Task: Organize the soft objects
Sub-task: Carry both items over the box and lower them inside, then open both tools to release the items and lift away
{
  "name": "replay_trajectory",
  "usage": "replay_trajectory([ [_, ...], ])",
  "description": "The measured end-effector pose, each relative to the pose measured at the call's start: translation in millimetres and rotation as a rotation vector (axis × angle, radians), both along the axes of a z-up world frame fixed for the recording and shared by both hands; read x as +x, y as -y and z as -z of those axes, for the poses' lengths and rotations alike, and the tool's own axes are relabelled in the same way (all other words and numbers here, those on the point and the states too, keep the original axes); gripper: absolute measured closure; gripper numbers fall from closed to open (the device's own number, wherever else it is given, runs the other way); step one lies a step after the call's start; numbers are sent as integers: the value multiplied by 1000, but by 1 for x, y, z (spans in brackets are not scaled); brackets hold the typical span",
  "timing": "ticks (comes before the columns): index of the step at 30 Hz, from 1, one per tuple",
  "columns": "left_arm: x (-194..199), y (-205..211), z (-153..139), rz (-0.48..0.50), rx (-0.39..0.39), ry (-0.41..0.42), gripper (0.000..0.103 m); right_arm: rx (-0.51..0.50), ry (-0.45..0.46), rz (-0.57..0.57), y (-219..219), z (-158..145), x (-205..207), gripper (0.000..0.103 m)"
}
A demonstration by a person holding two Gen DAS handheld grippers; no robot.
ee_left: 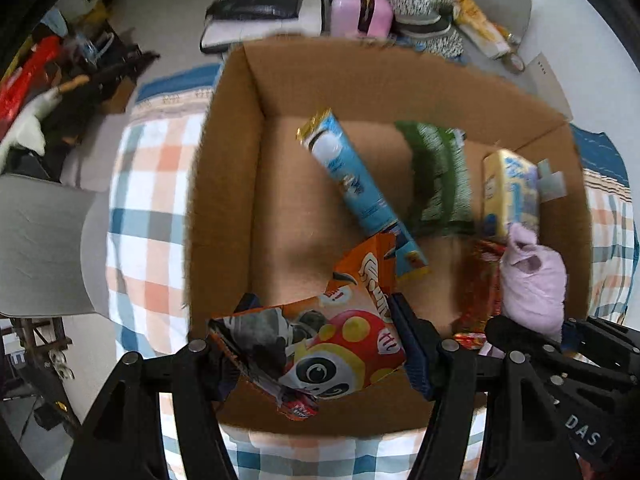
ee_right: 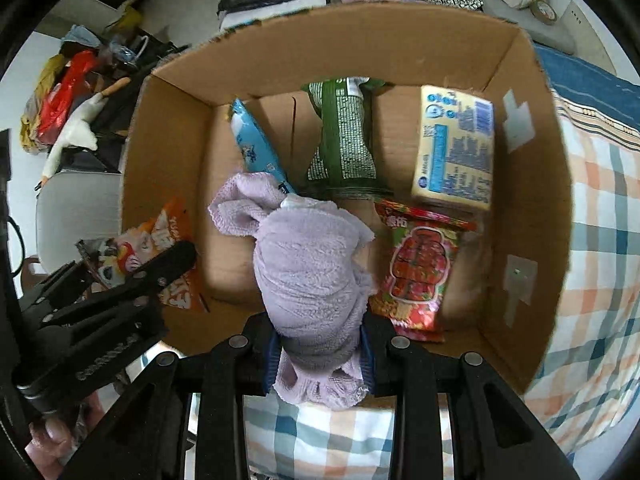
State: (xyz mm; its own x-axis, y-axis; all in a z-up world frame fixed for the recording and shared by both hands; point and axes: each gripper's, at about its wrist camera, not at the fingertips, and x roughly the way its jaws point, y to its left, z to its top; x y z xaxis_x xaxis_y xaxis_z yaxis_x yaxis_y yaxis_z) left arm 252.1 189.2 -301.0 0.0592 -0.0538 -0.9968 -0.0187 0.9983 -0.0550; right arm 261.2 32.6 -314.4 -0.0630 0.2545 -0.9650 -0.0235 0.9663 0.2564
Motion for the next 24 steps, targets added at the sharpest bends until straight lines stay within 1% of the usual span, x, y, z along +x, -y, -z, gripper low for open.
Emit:
replay_trajectory([
  [5, 8, -2, 19, 10, -4, -44, 38, -24, -14, 7, -9, 18, 9, 68],
  [10, 11, -3, 26, -1, 18, -71, 38, -22, -45, 1, -16, 33, 15, 62],
  [13, 10, -3, 25, -2, 19, -72, 38, -33, -39, 1, -16, 35, 15, 47],
  [15, 11, -1, 22, -2, 20, -64, 36, -29, -34, 3, -13, 34, 13, 39],
  [16, 11, 1, 21, -2, 20, -61, 36, -25, -31, 3, -12, 32, 12, 31],
  [17, 10, 2, 18, -2, 18, -54, 35, -26, -27, 1, -11, 30, 11, 28],
  [18, 9, 2, 16, -3, 15, -49, 32, -28, -22, 2, -9, 27, 10, 28],
  [19, 8, 2, 12, -5, 14, -39, 26, -34, -17, 4, -4, 24, 8, 28],
  [20, 8, 4, 10, -6, 18, -31, 24, -40, -13, 3, -2, 21, 7, 28],
  [21, 7, 4, 5, -9, 24, -18, 18, -46, -7, 2, 1, 18, 7, 28],
  [22, 6, 5, 3, -13, 27, -10, 15, -55, 1, 4, 5, 14, 6, 26],
  [24, 4, 6, -5, -25, 25, 9, 13, -74, 15, 4, 9, 9, 5, 21],
])
